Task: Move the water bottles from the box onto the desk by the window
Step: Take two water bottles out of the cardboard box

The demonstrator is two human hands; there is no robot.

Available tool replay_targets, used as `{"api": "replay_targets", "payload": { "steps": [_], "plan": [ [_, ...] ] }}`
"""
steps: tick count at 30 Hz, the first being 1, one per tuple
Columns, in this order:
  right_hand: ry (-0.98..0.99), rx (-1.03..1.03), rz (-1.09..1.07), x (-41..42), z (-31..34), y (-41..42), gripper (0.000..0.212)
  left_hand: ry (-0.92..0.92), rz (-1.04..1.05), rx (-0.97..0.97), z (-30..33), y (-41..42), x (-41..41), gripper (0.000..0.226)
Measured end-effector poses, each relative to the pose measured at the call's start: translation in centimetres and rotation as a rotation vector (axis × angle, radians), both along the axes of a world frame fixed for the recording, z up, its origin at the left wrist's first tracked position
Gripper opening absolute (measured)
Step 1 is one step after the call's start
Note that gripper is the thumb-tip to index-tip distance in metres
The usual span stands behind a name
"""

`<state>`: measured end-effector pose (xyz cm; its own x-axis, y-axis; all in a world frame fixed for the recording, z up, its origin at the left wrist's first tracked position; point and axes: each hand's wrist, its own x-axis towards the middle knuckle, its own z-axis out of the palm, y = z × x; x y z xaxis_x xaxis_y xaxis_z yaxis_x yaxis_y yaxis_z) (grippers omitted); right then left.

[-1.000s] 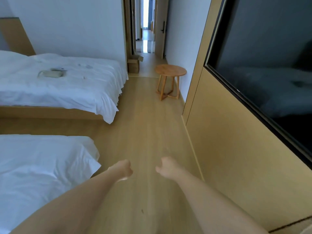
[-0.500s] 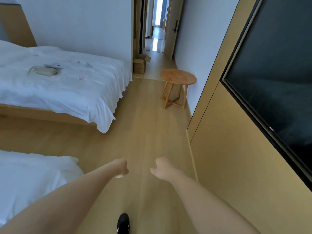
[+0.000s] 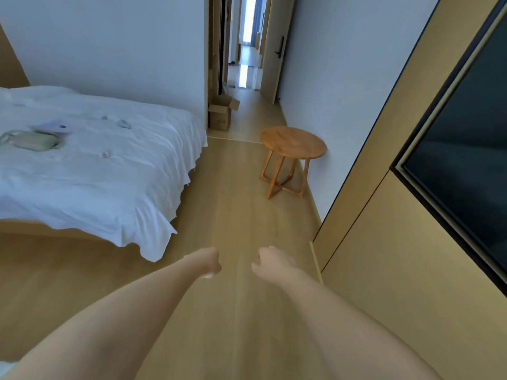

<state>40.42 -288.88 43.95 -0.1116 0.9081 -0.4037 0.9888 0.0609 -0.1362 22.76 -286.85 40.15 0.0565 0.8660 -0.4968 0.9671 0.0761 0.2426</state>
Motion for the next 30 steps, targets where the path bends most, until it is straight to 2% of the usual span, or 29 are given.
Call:
{"api": "replay_targets", "payload": {
  "steps": [8, 14, 17, 19, 23, 28, 30],
  "plan": [
    [-0.063, -0.049, 0.053, -0.3, -1.0, 16.1, 0.040, -0.005, -0.002, 0.005, -1.4, 15.7, -0.5, 0.029],
    [-0.024, 0.023, 0.105, -0.7, -0.2, 33.4, 0.038, 0.012, 0.096, 0.090, -0.9, 31.9, -1.4, 0.012],
    [0.005, 0.051, 0.127, -0.7, 0.8, 41.5, 0.031, -0.003, 0.143, 0.129, 0.2, 39.2, -1.5, 0.020],
    [0.026, 0.060, 0.137, -0.9, 1.1, 46.1, 0.029, -0.001, 0.142, 0.119, 0.4, 43.2, -1.6, 0.016],
    [0.027, 0.024, 0.174, -1.6, 0.1, 53.4, 0.033, 0.044, 0.138, 0.042, -0.9, 50.6, -2.5, 0.017],
    [0.020, 0.005, 0.150, -2.0, -1.8, 64.2, 0.037, 0.046, 0.140, 0.014, -2.9, 62.3, -3.4, 0.026],
    [0.004, 0.011, 0.129, -2.4, -2.3, 69.3, 0.037, 0.027, 0.127, 0.019, -3.4, 67.8, -4.2, 0.024]
  ]
}}
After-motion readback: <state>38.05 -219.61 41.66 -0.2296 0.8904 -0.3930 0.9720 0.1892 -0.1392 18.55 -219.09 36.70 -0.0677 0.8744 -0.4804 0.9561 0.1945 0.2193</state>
